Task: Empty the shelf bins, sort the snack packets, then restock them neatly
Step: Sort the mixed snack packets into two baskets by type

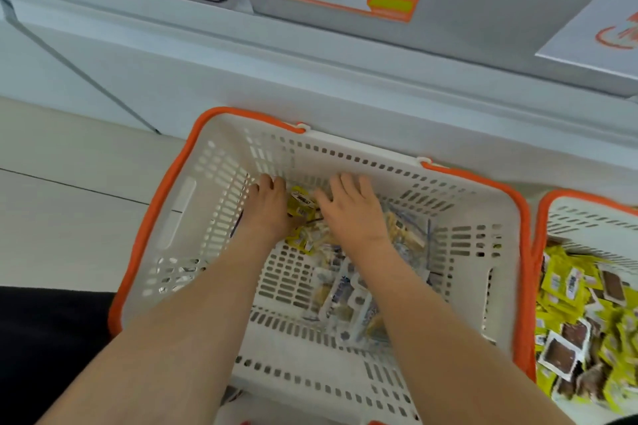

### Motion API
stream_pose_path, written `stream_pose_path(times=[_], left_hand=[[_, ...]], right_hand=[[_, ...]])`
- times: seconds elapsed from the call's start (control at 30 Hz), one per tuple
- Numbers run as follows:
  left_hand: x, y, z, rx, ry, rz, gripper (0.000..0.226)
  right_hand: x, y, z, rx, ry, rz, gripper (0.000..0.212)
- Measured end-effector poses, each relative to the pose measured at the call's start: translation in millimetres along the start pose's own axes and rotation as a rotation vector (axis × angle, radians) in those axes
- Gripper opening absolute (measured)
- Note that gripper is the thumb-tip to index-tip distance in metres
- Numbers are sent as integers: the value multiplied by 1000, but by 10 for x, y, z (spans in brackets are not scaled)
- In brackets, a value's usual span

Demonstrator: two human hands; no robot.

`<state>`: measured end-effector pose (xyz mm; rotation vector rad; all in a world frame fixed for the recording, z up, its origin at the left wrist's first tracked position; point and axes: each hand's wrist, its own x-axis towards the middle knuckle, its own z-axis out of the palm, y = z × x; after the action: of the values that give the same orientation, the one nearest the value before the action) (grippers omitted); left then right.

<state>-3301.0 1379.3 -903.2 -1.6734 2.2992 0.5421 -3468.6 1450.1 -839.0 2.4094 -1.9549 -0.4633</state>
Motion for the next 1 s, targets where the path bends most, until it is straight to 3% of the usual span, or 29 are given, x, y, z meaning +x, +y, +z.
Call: stream_pose_path(times=[0.07,0.2,0.33,0.4,0.47,0.53,0.6,0.67,0.8,0.9,1.0], left_hand=[[5,12,26,35,-33,18,96],[-66,108,13,-17,-80,28,103],[-255,239,77,90,-41,121,88],[-332,276,109,113,-64,136,85],[-385,269,111,95,-126,116,82],[-442,224,87,48,-191,92,76],[-517,157,68,25,-225,74,68],[-572,74,58,1,-216,57,48],[-631,-52,57,-157,-165,6,27],[-706,-118,-7,-246,-159,-17,17],[-778,-156,-108,-376,-86,-139,16]], right_hand=[[-64,61,-6,28,-43,-1,48],[-207,141,-122,-12,-40,-36,64],[-230,351,-397,-39,-1,12,42],[-217,455,-464,139,-22,72,35],[-231,535,-458,436,-179,109,24],[-278,592,-455,549,-431,121,22],[-357,621,-482,469,-667,151,16],[-427,603,-479,354,-781,221,10],[-396,327,-473,-122,-758,265,30],[-402,79,-300,-102,-672,194,56],[-433,-27,-222,8,-640,16,53]])
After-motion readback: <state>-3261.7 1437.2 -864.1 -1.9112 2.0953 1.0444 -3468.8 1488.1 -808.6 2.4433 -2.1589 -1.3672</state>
